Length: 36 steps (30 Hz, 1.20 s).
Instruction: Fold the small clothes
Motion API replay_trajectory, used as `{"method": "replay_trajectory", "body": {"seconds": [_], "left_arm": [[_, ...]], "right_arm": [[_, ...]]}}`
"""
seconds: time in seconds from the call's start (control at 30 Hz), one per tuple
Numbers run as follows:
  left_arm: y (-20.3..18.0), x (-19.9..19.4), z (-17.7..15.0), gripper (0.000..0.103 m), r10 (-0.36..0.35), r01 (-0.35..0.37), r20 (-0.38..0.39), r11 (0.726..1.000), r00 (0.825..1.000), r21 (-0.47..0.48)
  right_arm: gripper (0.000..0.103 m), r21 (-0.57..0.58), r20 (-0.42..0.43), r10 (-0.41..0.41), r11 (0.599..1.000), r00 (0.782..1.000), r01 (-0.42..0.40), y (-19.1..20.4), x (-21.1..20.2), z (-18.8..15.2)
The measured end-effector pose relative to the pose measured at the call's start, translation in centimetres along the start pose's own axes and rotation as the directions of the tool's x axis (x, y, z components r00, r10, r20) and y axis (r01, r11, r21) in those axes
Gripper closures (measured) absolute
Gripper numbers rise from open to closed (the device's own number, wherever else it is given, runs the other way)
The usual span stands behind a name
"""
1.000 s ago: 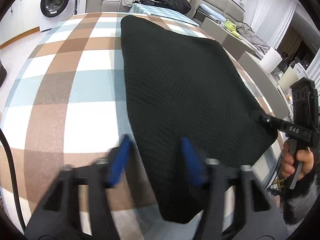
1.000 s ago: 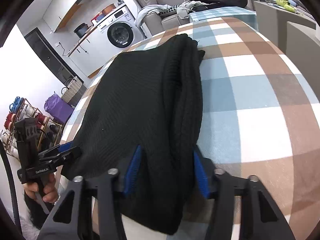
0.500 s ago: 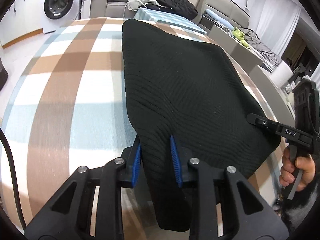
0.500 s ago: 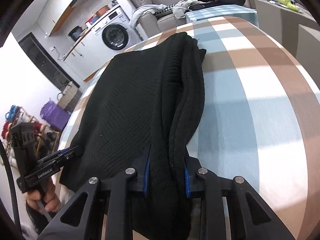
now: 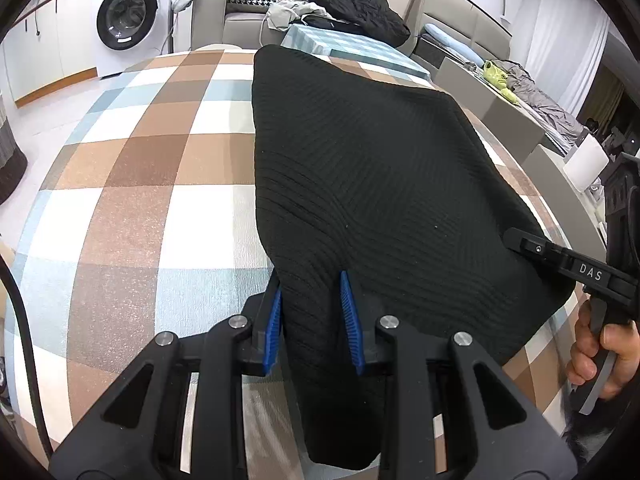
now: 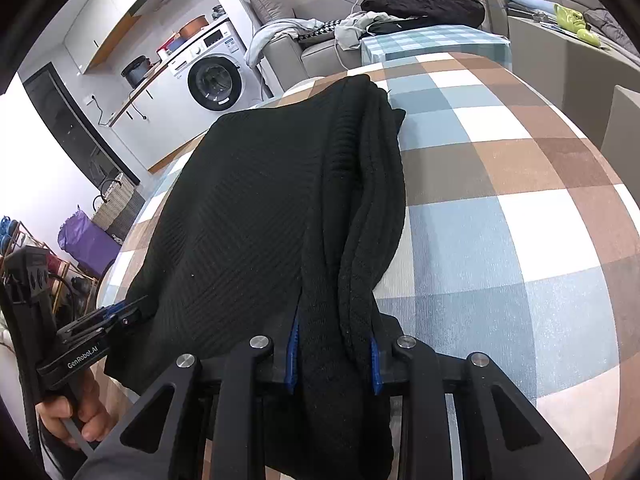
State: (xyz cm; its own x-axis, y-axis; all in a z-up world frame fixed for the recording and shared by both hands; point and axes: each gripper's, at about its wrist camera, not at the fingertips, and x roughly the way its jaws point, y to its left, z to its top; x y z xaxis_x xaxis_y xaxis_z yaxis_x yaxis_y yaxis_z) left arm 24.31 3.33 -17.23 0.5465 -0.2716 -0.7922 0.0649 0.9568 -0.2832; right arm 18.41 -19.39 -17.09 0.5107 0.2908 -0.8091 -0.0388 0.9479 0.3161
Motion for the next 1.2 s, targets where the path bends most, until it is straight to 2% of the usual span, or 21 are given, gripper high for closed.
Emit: {"method": "replay_trajectory", "body": {"seconds": [0.2, 0.33, 0.53, 0.57, 0.6, 0.63, 0.73, 0.83, 0.9, 0.97, 1.03, 1.07, 1.1, 1.13, 1.17, 1.2], "left_arm": [[-0.2, -0.3, -0.2, 0.078, 0.008, -0.008, -0.001, 1.0, 1.0, 0.001], [-0.1, -1.1, -0.6, 0.078, 0.006, -0.007, -0.005, 1.0, 1.0, -0.01], [-0.1, -3.0, -2.4, 0.078, -0.008, 0.008, -0.007, 1.0, 1.0, -0.007], [-0.2, -3.1, -2.8, 0.078, -0.007, 0.007, -0.011, 1.0, 1.0, 0.0], [-0.2, -3.2, -3.2, 0.078, -0.004, 0.004, -0.013, 1.0, 1.0, 0.003], [-0.2, -3.2, -3.4, 0.078, -0.004, 0.004, -0.015, 1.0, 1.0, 0.002], [-0.1, -3.6, -3.8, 0.076, -0.005, 0.006, -0.014, 1.0, 1.0, 0.005], [0.1, -3.8, -4.0, 0.075, -0.007, 0.007, -0.009, 1.0, 1.0, -0.003], [0.0, -4.1, -4.1, 0.074, -0.001, 0.001, -0.007, 1.0, 1.0, 0.005], [-0.1, -4.5, -4.1, 0.074, 0.007, -0.007, 0.002, 1.0, 1.0, 0.019], [-0.5, -5.3, -4.1, 0.07, 0.019, -0.02, 0.023, 0.999, 1.0, 0.04], [-0.6, -5.8, -4.1, 0.061, 0.03, -0.032, 0.038, 0.998, 0.999, 0.048], [-0.6, -6.2, -4.1, 0.056, 0.035, -0.037, 0.051, 0.998, 0.998, 0.052], [-0.6, -6.8, -4.1, 0.044, 0.037, -0.041, 0.071, 0.998, 0.997, 0.054], [-0.5, -7.3, -4.1, 0.036, 0.037, -0.042, 0.087, 0.998, 0.996, 0.053], [-0.5, -7.9, -4.0, 0.033, 0.038, -0.044, 0.104, 0.998, 0.994, 0.054]], "right_arm": [[0.074, -0.018, -0.005, -0.014, 1.0, 1.0, 0.014, 0.1, -0.4, -0.1], [0.062, 0.0, -0.011, -0.001, 1.0, 1.0, 0.001, -0.2, -1.2, -0.2], [0.063, -0.006, -0.019, 0.056, 0.998, 0.998, -0.056, -0.8, -3.6, -2.0], [0.064, -0.004, -0.017, 0.058, 0.998, 0.998, -0.058, -1.0, -3.8, -2.3], [0.075, -0.001, -0.015, 0.061, 0.998, 0.998, -0.061, -1.2, -4.0, -2.5], [0.083, 0.014, -0.012, 0.071, 0.997, 0.997, -0.07, -1.6, -4.2, -2.7], [0.087, 0.056, 0.014, 0.118, 0.991, 0.993, -0.118, -2.4, -5.1, -2.8], [0.087, 0.038, -0.012, 0.07, 0.997, 0.997, -0.07, -2.7, -4.2, -3.2], [0.087, 0.036, -0.008, 0.068, 0.997, 0.998, -0.068, -2.7, -4.2, -3.4], [0.081, 0.0, -0.006, 0.037, 0.999, 0.999, -0.037, -2.2, -4.5, -3.2], [0.061, -0.041, 0.013, -0.004, 0.999, 1.0, 0.004, -1.6, -5.0, -3.0], [0.057, -0.064, 0.03, -0.015, 0.998, 0.999, 0.017, -1.4, -5.3, -2.9], [0.048, -0.088, 0.053, -0.022, 0.996, 0.998, 0.027, -1.0, -5.8, -2.9], [0.037, -0.113, 0.076, -0.027, 0.993, 0.997, 0.035, -0.6, -6.3, -2.9], [0.032, -0.131, 0.096, -0.025, 0.991, 0.995, 0.038, -0.4, -6.8, -2.9], [0.021, -0.148, 0.118, -0.019, 0.988, 0.993, 0.037, -0.1, -7.3, -2.9]]}}
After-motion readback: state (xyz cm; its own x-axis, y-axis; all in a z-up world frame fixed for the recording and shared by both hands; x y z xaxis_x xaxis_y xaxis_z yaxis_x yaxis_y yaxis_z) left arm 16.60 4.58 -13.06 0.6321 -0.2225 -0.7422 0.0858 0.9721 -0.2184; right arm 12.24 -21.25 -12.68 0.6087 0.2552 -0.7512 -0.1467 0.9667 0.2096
